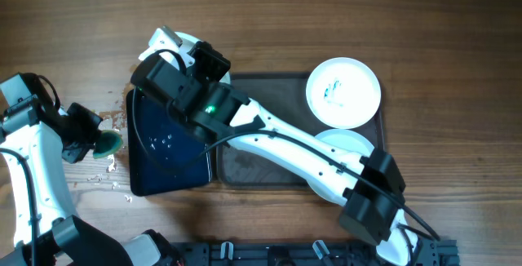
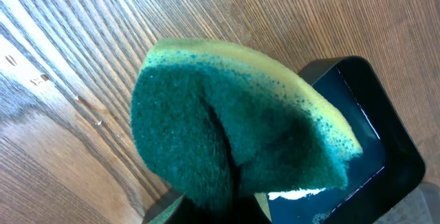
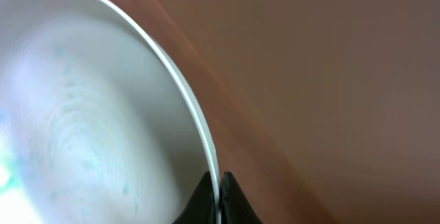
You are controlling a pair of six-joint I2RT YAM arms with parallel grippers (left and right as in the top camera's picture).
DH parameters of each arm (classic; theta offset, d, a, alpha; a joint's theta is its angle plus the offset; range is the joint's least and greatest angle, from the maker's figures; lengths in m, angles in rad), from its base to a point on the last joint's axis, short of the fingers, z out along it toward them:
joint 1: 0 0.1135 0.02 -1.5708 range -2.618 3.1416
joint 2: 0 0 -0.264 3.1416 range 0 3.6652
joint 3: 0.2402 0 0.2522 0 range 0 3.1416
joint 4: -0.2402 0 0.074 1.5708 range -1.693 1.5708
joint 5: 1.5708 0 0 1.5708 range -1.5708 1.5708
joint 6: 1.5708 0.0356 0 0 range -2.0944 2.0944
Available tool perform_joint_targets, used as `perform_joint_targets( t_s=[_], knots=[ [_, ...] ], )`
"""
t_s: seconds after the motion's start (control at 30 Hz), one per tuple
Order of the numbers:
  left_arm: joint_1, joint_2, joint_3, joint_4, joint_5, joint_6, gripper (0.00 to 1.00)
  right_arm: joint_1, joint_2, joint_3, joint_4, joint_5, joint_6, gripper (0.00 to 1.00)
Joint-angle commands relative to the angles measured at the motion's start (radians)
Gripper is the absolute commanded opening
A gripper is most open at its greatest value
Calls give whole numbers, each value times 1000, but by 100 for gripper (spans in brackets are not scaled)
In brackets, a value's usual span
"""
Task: Clean dirty plates on tray and stack at the side
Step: 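Swish the held plate in the blue tray water with the right gripper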
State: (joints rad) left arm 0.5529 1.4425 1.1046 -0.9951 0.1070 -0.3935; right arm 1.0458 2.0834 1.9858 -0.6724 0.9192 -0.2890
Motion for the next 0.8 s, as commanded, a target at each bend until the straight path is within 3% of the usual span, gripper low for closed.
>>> perform_joint_targets(
  t_s=[0.0, 0.03, 0.07, 0.13, 0.2, 0.23, 0.3, 0.33, 0.4, 0.47, 0.5, 0.53, 0.57, 0.6, 0.63, 0.7, 0.73, 0.77],
  knots=[
    [6, 5, 12, 3, 16, 20, 4, 11, 1, 15, -98, -299, -47, 4],
    [6, 5, 12, 3, 16, 20, 4, 11, 2, 15, -114, -248, 129, 4],
    [6, 5, 12, 4, 16, 20, 4, 11, 2, 15, -126, -193, 187, 4],
    [6, 5, 12, 7, 16, 20, 4, 11, 0, 15, -148, -391, 114, 5],
    [6, 5, 12, 5, 16, 20, 4, 11, 1, 15, -146, -188, 229, 5],
    [6, 5, 12, 5, 16, 20, 4, 11, 0, 15, -150, -165, 219, 4],
    [6, 5, 12, 5, 17, 20, 4, 11, -2, 15, -166, -363, 159, 4],
    [6, 5, 12, 3, 17, 20, 4, 11, -2, 15, -171, -323, 233, 4],
    [6, 5, 12, -1, 17, 20, 4, 6, -1, 15, -238, 51, 428, 4],
    [6, 5, 12, 1, 17, 20, 4, -1, -2, 15, -261, -270, 129, 5],
    [6, 5, 12, 2, 17, 20, 4, -1, -2, 15, -257, -400, 151, 4],
    [6, 5, 12, 2, 17, 20, 4, 8, -2, 15, -264, -184, 349, 5],
    [6, 5, 12, -2, 17, 20, 4, 14, -2, 15, -294, -36, 432, 4],
    [6, 5, 12, -1, 17, 20, 4, 14, -6, 16, -288, -339, 204, 4],
    [6, 5, 12, -1, 17, 20, 4, 9, -6, 16, -285, -497, 158, 4],
    [6, 5, 12, -8, 17, 20, 4, 5, -6, 16, -317, -122, 480, 4],
    [6, 5, 12, -11, 17, 20, 4, 5, -6, 16, -299, -189, 356, 4],
    [6, 5, 12, -7, 17, 20, 4, 0, -16, 16, -291, -203, 413, 4]
  ],
)
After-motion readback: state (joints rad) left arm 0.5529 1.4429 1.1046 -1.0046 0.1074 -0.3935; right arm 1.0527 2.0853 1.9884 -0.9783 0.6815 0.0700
